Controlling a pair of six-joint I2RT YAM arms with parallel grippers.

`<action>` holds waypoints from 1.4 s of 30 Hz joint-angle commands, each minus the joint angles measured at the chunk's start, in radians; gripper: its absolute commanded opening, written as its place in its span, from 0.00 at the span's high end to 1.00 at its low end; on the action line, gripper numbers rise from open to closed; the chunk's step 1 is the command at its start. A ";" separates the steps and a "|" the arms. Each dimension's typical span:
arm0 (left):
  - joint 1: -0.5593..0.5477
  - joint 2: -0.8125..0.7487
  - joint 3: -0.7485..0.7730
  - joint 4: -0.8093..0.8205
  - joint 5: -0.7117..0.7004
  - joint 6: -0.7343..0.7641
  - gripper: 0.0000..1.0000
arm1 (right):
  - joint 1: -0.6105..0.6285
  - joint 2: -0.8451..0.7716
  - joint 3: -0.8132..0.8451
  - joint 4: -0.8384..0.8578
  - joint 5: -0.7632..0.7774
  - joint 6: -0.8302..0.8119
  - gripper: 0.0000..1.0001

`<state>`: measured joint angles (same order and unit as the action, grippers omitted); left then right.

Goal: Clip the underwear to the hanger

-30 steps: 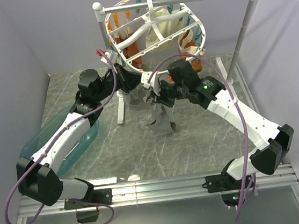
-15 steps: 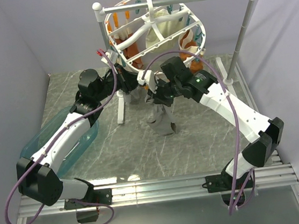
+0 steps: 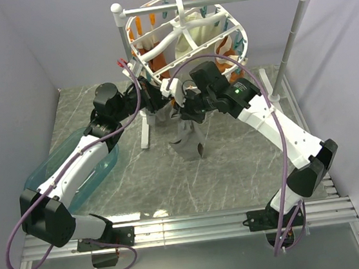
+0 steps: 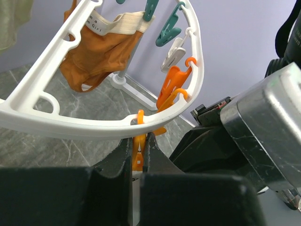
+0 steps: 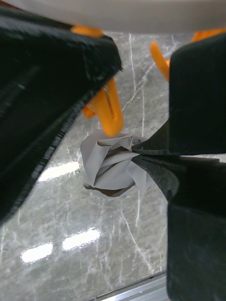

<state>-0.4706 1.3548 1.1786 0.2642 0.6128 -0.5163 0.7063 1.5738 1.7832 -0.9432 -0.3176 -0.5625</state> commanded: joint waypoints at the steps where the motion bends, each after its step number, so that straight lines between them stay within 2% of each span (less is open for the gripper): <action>1: -0.008 0.010 0.012 -0.054 0.082 0.013 1.00 | 0.010 0.025 0.058 -0.022 0.005 -0.008 1.00; 11: -0.008 0.009 0.009 -0.051 0.096 0.004 1.00 | 0.010 0.029 0.008 -0.009 0.003 -0.025 1.00; 24: -0.017 0.017 0.018 -0.118 0.120 0.048 1.00 | 0.009 0.052 0.081 -0.020 0.000 -0.014 1.00; 42: -0.023 0.024 0.018 -0.134 0.123 0.064 1.00 | 0.010 0.051 0.143 -0.048 -0.001 -0.014 1.00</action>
<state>-0.4728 1.3685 1.1896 0.2337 0.6502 -0.4690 0.7094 1.6279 1.8797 -0.9833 -0.3161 -0.5770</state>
